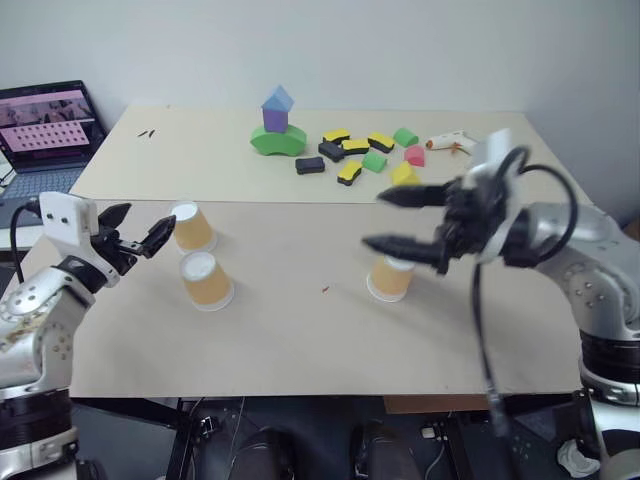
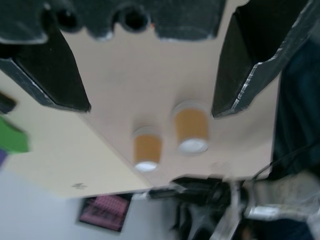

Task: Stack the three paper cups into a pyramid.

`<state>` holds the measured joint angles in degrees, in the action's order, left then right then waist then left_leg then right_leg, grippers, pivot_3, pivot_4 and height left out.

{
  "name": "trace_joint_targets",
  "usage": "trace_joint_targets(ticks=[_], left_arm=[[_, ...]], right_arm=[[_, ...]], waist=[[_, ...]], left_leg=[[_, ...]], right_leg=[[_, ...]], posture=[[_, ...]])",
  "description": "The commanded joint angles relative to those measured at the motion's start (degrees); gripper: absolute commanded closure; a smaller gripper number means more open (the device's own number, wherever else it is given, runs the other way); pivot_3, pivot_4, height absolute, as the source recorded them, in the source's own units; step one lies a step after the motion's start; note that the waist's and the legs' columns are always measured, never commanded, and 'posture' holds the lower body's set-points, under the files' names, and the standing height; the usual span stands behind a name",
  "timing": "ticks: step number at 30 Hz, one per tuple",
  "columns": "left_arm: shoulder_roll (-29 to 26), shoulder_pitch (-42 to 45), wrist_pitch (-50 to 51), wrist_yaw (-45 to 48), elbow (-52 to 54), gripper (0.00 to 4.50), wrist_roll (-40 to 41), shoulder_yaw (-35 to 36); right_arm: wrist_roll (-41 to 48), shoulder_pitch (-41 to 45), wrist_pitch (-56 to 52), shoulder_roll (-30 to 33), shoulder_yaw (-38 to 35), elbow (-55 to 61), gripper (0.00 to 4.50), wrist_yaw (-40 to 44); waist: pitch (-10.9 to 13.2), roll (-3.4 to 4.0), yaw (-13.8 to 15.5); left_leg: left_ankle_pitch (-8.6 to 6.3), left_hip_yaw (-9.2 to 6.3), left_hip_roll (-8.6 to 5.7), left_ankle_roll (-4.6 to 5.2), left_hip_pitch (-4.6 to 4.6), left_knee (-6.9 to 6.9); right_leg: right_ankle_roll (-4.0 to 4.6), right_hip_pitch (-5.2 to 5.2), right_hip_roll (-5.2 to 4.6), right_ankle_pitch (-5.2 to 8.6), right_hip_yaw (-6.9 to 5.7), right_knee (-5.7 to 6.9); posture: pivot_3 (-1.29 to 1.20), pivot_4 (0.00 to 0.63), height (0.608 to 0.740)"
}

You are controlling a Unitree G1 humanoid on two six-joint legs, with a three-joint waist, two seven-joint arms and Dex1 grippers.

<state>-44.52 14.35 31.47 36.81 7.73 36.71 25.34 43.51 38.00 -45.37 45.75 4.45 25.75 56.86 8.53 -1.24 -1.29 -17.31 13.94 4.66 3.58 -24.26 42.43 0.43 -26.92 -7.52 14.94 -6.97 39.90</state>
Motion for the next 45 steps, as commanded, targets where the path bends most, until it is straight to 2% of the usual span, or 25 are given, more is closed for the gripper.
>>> trace_joint_targets(ticks=[1,6,12,20,26,42,45], left_arm=[[-6.75,-3.78,6.05,9.24,7.13,0.01,6.61,2.98],[-13.78,-11.01,10.79,18.95,10.41,0.01,10.46,5.60],[-15.98,-13.23,8.18,23.06,8.71,0.01,6.47,4.61],[-13.75,-9.46,-4.08,24.69,2.50,0.01,-5.10,-6.09],[-10.89,-5.27,-9.49,26.17,-1.50,0.01,-9.45,-12.55],[-9.81,-0.04,-10.06,27.39,-4.74,0.01,-11.44,-15.39],[-9.51,0.27,-10.29,27.39,-5.28,0.68,-11.93,-15.59]], right_arm=[[-5.01,0.02,3.64,1.27,4.54,1.38,0.00,3.91],[-9.86,-1.08,6.85,-0.15,7.17,-0.91,0.00,4.68],[-11.30,-2.11,7.48,-1.93,6.84,-1.20,0.00,4.10],[-9.18,-2.70,5.29,-2.68,3.82,1.01,0.00,1.88],[-8.59,-3.81,3.74,-2.21,2.46,3.05,0.00,0.55],[-8.29,-6.13,2.98,-1.32,0.77,3.42,0.00,-1.98],[-8.54,-5.94,3.34,-1.56,0.76,2.70,0.00,-2.41]], waist=[[-0.01,-0.01,0.07],[0.00,-0.02,0.11],[0.01,-0.01,0.23],[0.01,-0.01,0.42],[0.00,-0.01,0.35],[0.00,-0.02,0.26],[0.00,-0.02,0.22]], left_leg=[[0.02,0.05,-0.04,0.04,0.01,-0.09],[0.03,0.20,-0.30,0.05,0.03,-0.74],[0.04,0.19,-0.33,0.00,0.06,-0.87],[0.04,0.17,-0.39,-0.01,0.14,-0.85],[0.04,0.17,-0.42,-0.01,0.13,-0.82],[0.04,0.13,-0.41,0.01,0.25,-0.64],[0.04,0.13,-0.40,0.01,0.38,-0.63]], right_leg=[[-0.08,0.03,0.00,-0.04,0.01,-0.12],[-0.34,-0.04,0.03,0.14,-0.05,-0.57],[-0.34,-0.03,0.10,0.30,-0.07,-0.59],[-0.33,0.09,0.10,0.29,-0.06,-0.58],[-0.33,0.09,0.10,0.29,-0.07,-0.54],[-0.34,0.25,0.10,0.30,-0.06,-0.39],[-0.34,0.36,0.10,0.30,-0.05,-0.37]], posture=[[0.00,0.150,0.703],[0.00,0.150,0.703],[0.00,0.150,0.703],[0.00,0.150,0.703],[0.00,0.150,0.703],[0.00,0.150,0.703],[0.00,0.150,0.703]])
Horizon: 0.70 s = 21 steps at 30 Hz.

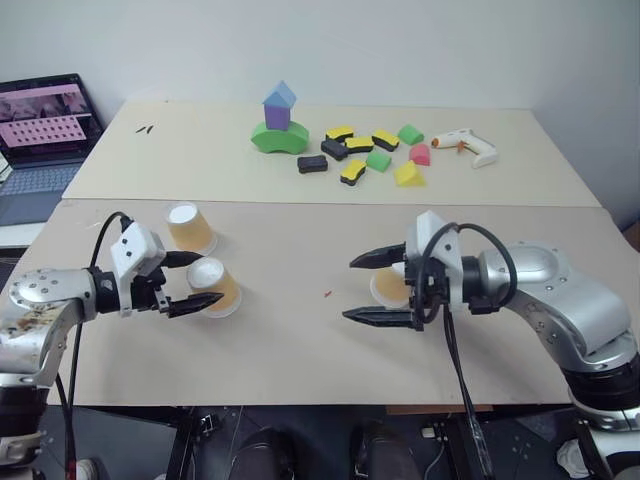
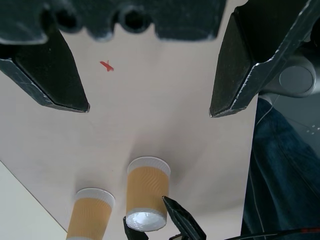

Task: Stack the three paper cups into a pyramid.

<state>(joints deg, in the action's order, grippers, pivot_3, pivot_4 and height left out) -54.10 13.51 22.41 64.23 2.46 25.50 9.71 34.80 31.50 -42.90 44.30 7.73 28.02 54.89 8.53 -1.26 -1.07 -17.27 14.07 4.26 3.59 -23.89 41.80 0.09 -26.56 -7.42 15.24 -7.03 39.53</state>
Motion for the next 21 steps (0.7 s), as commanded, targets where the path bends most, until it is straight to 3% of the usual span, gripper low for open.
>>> trace_joint_targets(ticks=[1,2,13,21], left_arm=[[0.10,1.15,-1.35,0.02,-0.02,0.98,-0.95,-0.04],[0.09,1.14,-1.36,0.11,0.07,1.39,-1.13,-0.12],[2.41,6.44,0.18,-0.08,1.55,1.39,-0.62,-2.79],[11.38,18.77,5.17,0.94,3.55,1.39,1.64,-11.07]], right_arm=[[-0.02,0.57,1.01,-0.05,-2.44,0.25,0.00,-0.46],[-0.14,0.55,1.12,0.00,-2.42,0.10,0.00,-0.45],[-1.32,0.88,1.68,-0.06,-2.95,-1.26,0.00,-1.29],[-3.32,1.55,2.60,-0.82,-2.85,-2.19,0.00,-3.32]], waist=[[0.00,0.00,0.02],[0.00,0.00,0.03],[0.00,-0.01,0.30],[-0.02,-0.04,0.16]], left_leg=[[0.00,0.00,0.00,0.00,0.05,0.00],[0.00,0.00,0.01,0.00,0.09,0.00],[0.00,-0.02,0.01,0.00,0.18,0.10],[0.00,-0.12,-0.06,0.01,0.16,0.34]], right_leg=[[0.00,0.04,0.00,0.00,0.00,0.01],[0.00,0.10,0.00,0.01,0.00,0.01],[0.00,0.19,-0.01,0.01,0.01,0.14],[-0.02,0.27,-0.03,0.01,0.00,0.31]], posture=[[0.00,0.150,0.703],[0.00,0.150,0.703],[0.00,0.150,0.703],[0.00,0.150,0.703]])
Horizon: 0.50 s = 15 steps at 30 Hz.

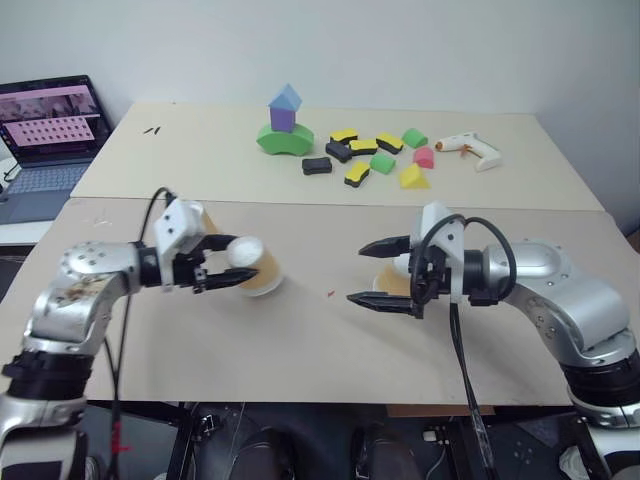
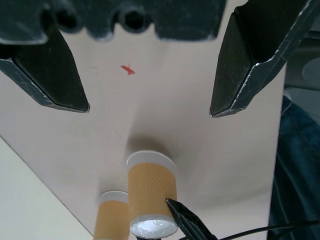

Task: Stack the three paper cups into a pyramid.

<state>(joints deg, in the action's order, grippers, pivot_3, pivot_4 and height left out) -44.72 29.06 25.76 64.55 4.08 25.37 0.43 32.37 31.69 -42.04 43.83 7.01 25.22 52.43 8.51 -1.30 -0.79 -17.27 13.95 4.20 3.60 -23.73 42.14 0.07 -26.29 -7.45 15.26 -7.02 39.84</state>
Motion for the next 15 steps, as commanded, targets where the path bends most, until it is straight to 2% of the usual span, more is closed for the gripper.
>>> trace_joint_targets(ticks=[1,7,15], left_arm=[[3.18,4.20,2.04,0.81,1.85,1.39,1.66,-2.90],[11.80,11.09,0.16,2.51,-4.13,1.39,-1.53,-10.81],[18.50,17.02,-8.07,3.37,-19.78,1.39,-12.22,-18.99]], right_arm=[[-1.13,1.35,1.88,-0.44,-2.18,0.52,0.00,-1.17],[-2.05,0.75,1.76,-0.51,-3.24,0.71,0.00,-2.71],[-1.02,-0.65,0.43,-0.44,-4.98,3.11,0.00,-4.45]], waist=[[0.00,0.00,-0.26],[0.00,0.00,0.08],[0.00,-0.01,-0.19]], left_leg=[[0.00,-0.01,0.00,0.00,0.00,0.03],[0.01,-0.05,-0.06,0.01,0.00,0.20],[0.00,-0.23,-0.11,0.03,-0.04,0.38]], right_leg=[[-0.01,-0.01,0.00,0.01,0.00,0.04],[-0.01,0.01,0.01,0.01,0.01,0.21],[-0.02,0.07,-0.01,0.01,-0.03,0.29]], posture=[[0.00,0.150,0.703],[0.00,0.150,0.703],[0.00,0.150,0.703]])
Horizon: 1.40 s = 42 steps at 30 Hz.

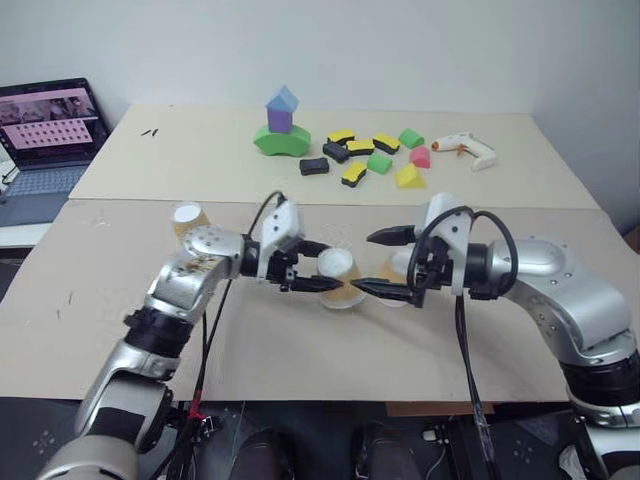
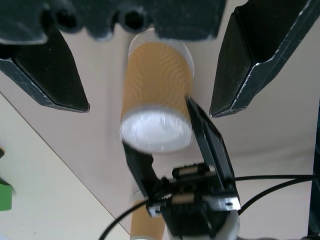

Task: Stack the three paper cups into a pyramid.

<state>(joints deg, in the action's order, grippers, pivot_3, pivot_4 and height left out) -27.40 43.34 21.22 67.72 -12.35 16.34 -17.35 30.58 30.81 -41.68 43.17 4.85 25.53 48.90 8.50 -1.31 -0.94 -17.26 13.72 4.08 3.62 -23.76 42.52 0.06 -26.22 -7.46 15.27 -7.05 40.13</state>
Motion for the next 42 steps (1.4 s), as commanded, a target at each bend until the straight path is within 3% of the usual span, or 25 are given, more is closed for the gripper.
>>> trace_joint_targets(ticks=[1,6,12,16,18,28,31,35,36,38,42], left_arm=[[1.72,3.35,-4.95,-0.36,-5.49,1.39,-4.83,-1.81],[2.76,4.39,-9.24,-0.76,-11.08,1.39,-9.42,-3.45],[2.89,3.74,-9.15,0.38,-9.24,1.39,-8.48,-2.82],[2.67,2.91,-8.07,0.56,-6.84,0.17,-7.25,-1.25],[2.76,2.45,-7.04,-0.75,-4.72,0.08,-6.75,0.09],[0.24,-0.07,7.35,-7.70,12.98,0.08,1.59,11.37],[-1.75,-1.16,22.47,-11.40,24.02,0.08,13.35,19.98],[-2.67,-2.56,35.13,-20.02,31.33,0.08,23.60,30.89],[-1.62,-3.31,36.96,-25.32,31.43,0.08,23.40,34.22],[0.66,-7.08,33.44,-40.51,29.61,0.08,12.19,35.94],[4.32,-20.49,24.20,-57.87,34.05,0.08,-4.15,31.21]], right_arm=[[0.96,-0.07,-0.17,0.28,-3.12,3.23,0.00,-1.19],[1.45,-1.21,-0.83,0.47,-4.19,4.56,0.00,-1.96],[1.36,-1.77,-0.96,0.64,-4.70,4.60,0.00,-2.30],[1.11,-1.36,-0.57,0.52,-4.33,3.91,0.00,-2.22],[1.05,-1.24,-0.39,0.38,-4.10,3.67,0.00,-2.09],[0.63,-1.12,0.67,-0.39,-3.24,1.92,0.00,-1.45],[0.37,-0.93,1.06,-0.50,-2.90,0.70,0.00,-0.93],[-0.08,-0.71,1.66,-0.53,-2.77,-0.53,0.00,-0.19],[-0.19,-0.66,1.89,-0.52,-2.82,-0.87,0.00,0.07],[-0.45,-0.19,2.23,-0.80,-2.70,-1.87,0.00,0.32],[-0.84,0.41,2.81,-1.42,-2.27,-3.34,0.00,0.75]], waist=[[0.00,0.00,-0.06],[-0.01,0.00,0.03],[-0.02,-0.01,0.00],[-0.02,-0.01,-0.09],[-0.02,-0.01,0.01],[-0.02,-0.01,0.10],[-0.02,-0.01,-0.20],[-0.02,-0.01,-0.09],[-0.02,-0.01,-0.06],[-0.02,0.00,0.02],[-0.01,-0.02,-0.17]], left_leg=[[0.00,-0.01,0.00,0.00,-0.02,0.01],[0.00,-0.18,0.08,0.01,-0.02,0.15],[0.02,-0.25,0.27,0.07,0.00,0.35],[0.03,-0.25,0.27,0.08,-0.01,0.34],[0.03,-0.26,0.27,0.08,-0.09,0.32],[0.03,-0.36,0.27,0.08,-0.16,0.32],[0.03,-0.35,0.28,0.08,-0.15,0.30],[0.03,-0.40,0.29,0.08,-0.13,0.30],[0.03,-0.40,0.29,0.08,-0.07,0.30],[0.03,-0.42,0.27,0.08,0.03,0.28],[0.02,-0.46,0.21,0.07,0.78,0.01]], right_leg=[[0.00,-0.01,0.00,0.00,0.00,0.00],[0.00,0.09,0.00,0.00,-0.07,0.01],[0.08,0.14,0.01,-0.07,-0.07,0.14],[0.09,0.12,0.02,-0.07,-0.06,0.14],[0.09,0.05,0.02,-0.07,-0.11,0.13],[0.08,0.06,0.02,-0.06,-0.17,0.08],[0.08,0.06,0.02,-0.06,-0.14,0.08],[0.07,0.08,0.02,-0.06,-0.14,0.08],[0.06,0.14,0.02,-0.06,-0.12,0.08],[0.06,0.24,0.02,-0.06,-0.10,0.09],[0.06,1.04,0.02,-0.06,-0.11,-0.15]], posture=[[0.00,0.150,0.703],[0.00,0.150,0.703],[0.00,0.150,0.703],[0.00,0.150,0.703],[0.00,0.150,0.703],[0.00,0.150,0.703],[0.00,0.150,0.703],[0.00,0.150,0.703],[0.00,0.150,0.703],[0.00,0.150,0.703],[0.00,0.150,0.703]])
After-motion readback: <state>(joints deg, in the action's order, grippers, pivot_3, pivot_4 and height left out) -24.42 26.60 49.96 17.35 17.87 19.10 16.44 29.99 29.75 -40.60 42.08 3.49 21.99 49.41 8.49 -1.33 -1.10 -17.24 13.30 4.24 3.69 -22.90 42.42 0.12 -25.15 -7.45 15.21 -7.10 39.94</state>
